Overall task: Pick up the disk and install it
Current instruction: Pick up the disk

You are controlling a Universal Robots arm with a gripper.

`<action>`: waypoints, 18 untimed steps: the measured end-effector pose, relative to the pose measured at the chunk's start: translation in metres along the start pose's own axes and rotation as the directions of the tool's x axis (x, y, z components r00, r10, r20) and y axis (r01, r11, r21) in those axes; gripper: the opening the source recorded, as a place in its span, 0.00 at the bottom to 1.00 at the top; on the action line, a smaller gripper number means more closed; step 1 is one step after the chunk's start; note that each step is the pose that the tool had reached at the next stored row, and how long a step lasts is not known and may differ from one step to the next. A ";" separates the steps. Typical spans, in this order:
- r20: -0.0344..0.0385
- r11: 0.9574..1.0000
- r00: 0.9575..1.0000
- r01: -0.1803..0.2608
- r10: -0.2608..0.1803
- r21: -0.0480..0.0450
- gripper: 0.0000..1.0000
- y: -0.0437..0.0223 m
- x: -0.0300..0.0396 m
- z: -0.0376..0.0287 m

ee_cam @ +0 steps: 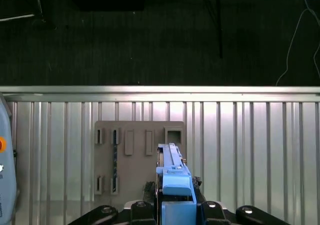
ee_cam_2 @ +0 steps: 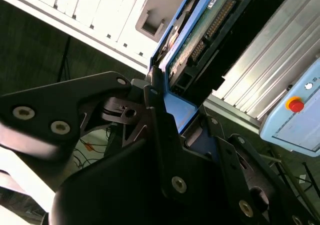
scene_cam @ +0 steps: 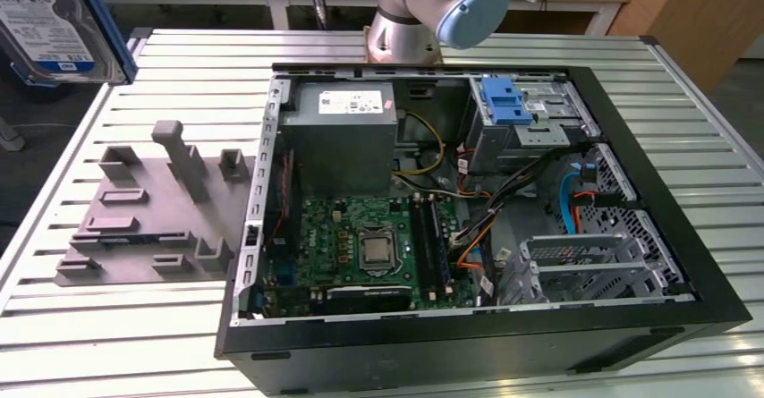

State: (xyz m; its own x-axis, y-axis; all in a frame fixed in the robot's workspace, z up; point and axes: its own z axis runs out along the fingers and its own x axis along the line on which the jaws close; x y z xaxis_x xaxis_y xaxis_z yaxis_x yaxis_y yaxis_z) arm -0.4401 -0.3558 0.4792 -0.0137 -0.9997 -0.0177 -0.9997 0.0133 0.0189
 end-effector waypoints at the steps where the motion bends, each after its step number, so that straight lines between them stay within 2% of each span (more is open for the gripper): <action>1: 0.000 1.000 1.000 0.000 0.000 0.000 0.36 0.0000 0.0010 -0.0001; 7: 0.001 1.000 1.000 0.000 0.000 0.000 0.36 -0.0016 0.0139 -0.0002; 14: 0.001 1.000 1.000 0.000 0.000 -0.002 0.36 -0.0156 0.0163 -0.0006; 18: 0.001 1.000 1.000 0.000 0.000 -0.002 0.36 -0.0191 0.0163 -0.0007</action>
State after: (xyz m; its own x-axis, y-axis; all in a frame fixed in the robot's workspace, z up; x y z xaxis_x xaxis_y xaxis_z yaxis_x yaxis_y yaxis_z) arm -0.4213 -0.3724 0.4792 -0.0138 -0.9997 -0.0187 -0.9997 0.0134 0.0208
